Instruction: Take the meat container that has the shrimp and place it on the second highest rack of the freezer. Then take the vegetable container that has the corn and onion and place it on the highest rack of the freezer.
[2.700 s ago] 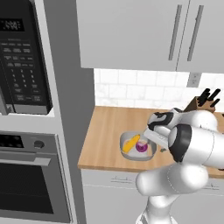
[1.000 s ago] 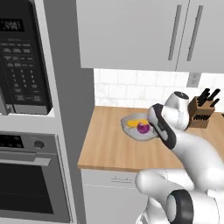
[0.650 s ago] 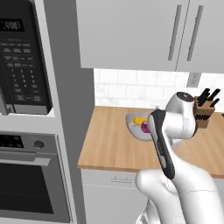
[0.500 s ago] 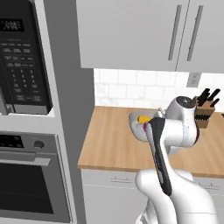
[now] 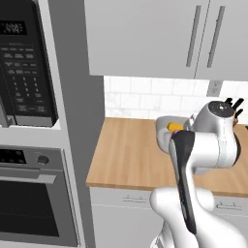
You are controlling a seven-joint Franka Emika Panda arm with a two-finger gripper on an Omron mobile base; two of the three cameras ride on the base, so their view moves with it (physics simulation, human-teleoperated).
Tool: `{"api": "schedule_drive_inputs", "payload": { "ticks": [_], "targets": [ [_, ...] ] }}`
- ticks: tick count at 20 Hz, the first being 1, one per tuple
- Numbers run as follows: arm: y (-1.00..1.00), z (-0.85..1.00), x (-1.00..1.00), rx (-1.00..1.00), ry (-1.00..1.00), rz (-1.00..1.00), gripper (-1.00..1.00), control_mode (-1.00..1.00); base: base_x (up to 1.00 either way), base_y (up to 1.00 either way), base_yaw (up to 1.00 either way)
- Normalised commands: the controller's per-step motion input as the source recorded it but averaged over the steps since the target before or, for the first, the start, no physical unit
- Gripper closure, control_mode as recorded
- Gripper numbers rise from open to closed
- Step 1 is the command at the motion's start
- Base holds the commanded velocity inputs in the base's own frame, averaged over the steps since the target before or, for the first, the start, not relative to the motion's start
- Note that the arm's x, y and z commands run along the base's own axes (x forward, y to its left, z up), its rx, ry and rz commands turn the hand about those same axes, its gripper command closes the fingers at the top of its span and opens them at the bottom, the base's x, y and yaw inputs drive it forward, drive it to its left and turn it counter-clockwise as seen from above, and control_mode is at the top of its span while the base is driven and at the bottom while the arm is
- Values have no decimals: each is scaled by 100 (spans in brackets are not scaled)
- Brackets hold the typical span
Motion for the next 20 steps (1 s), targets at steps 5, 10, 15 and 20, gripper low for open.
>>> {"api": "schedule_drive_inputs", "payload": {
  "ticks": [5,10,15,20],
  "targets": [
    [0,-14,-66,-12,-33,3,100,-100,0,0,0],
    [0,-20,-17,-22,-16,3,100,-100,0,0,0],
    [0,0,0,0,0,0,100,-100,0,0,0],
    [0,0,-3,0,0,0,100,100,-8,1,0]
  ]
}}
